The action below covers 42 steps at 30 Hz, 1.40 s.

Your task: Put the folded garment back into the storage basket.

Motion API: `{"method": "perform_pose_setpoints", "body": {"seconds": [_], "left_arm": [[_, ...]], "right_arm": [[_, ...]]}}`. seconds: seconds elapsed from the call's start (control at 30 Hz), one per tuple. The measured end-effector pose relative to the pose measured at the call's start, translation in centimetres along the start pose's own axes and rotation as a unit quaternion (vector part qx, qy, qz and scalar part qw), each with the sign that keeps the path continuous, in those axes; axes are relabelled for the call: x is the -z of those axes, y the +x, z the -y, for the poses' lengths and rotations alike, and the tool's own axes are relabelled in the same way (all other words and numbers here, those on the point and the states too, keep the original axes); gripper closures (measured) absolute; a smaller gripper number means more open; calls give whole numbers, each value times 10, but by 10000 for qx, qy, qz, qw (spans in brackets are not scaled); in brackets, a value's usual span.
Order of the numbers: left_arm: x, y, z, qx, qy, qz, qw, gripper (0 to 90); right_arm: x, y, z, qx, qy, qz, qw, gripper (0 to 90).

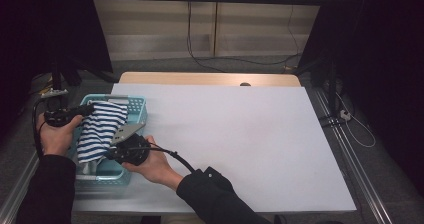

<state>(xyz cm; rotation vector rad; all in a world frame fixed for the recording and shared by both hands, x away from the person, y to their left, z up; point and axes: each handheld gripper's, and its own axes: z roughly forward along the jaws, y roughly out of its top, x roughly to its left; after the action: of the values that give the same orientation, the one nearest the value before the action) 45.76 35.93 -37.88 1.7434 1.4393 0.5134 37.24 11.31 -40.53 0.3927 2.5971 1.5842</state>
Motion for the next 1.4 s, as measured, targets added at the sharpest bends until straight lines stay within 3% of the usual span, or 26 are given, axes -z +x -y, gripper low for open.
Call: {"method": "perform_pose_setpoints", "body": {"seconds": [0.23,0.6,0.63,0.73,0.83,0.97,1.0,1.4], "left_arm": [[-11,-1,4,-142,146,-38,9998,805],[-20,-5,8,-160,516,-135,9984,804],[-22,-4,8,-170,429,-81,9989,804],[-26,-6,8,-334,513,-186,9980,803],[-29,-8,8,-319,591,-218,9975,803],[-32,-10,8,-445,623,-293,9966,803],[-32,-10,8,-442,728,-236,9961,802],[-40,-12,11,-493,910,-386,9939,801]], "right_arm": [[-3,-2,8,-65,72,19,10000,864],[-7,-1,12,-61,106,39,9999,862],[-7,-1,12,-70,100,22,9999,862],[-7,-1,12,-114,111,36,9999,862],[-8,-2,12,-132,129,25,9998,861],[-8,-4,12,-118,173,-6,9998,859],[-8,-4,11,-136,204,-16,9997,859],[-11,-6,8,-120,371,-54,9992,854]]}}
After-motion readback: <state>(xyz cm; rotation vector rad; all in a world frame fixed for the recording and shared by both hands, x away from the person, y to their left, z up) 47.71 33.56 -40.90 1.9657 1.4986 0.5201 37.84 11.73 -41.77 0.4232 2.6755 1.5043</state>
